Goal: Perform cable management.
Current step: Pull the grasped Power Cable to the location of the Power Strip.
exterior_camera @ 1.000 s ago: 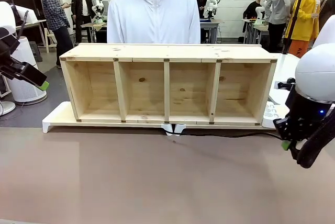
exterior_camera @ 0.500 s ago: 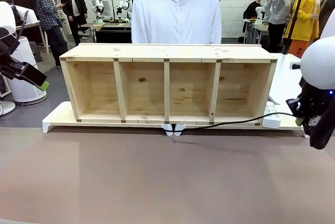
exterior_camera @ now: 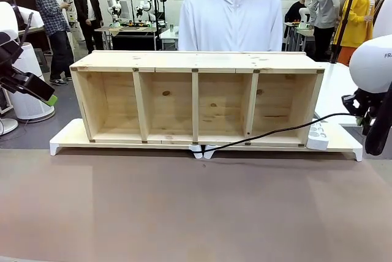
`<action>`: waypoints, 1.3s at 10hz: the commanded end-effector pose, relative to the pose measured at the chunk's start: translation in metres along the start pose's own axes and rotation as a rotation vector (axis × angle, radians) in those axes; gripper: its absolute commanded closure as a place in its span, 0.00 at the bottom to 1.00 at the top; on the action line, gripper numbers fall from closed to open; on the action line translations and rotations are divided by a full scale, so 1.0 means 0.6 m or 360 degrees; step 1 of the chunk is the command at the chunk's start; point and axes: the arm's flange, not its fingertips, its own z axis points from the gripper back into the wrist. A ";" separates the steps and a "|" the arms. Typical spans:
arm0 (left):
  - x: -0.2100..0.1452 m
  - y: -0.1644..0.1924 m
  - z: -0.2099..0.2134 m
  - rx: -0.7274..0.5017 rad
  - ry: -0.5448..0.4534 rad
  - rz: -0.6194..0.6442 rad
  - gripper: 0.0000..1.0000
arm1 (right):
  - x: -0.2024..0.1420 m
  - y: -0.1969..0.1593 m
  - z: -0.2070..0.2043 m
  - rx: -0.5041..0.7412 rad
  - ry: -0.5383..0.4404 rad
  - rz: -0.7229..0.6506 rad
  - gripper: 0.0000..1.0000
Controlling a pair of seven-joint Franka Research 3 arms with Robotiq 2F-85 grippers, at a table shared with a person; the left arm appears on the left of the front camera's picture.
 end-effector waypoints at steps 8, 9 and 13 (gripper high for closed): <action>0.003 0.000 -0.002 0.0013 -0.0010 -0.0001 0.00 | 0.041 -0.019 0.006 -0.0018 -0.0021 -0.0055 0.86; 0.003 0.000 -0.002 0.0013 -0.0010 -0.0001 0.00 | 0.041 -0.019 0.006 -0.0018 -0.0021 -0.0055 0.86; 0.003 0.000 -0.002 0.0013 -0.0010 -0.0001 0.00 | 0.101 -0.048 0.020 -0.0112 -0.0042 -0.0026 0.86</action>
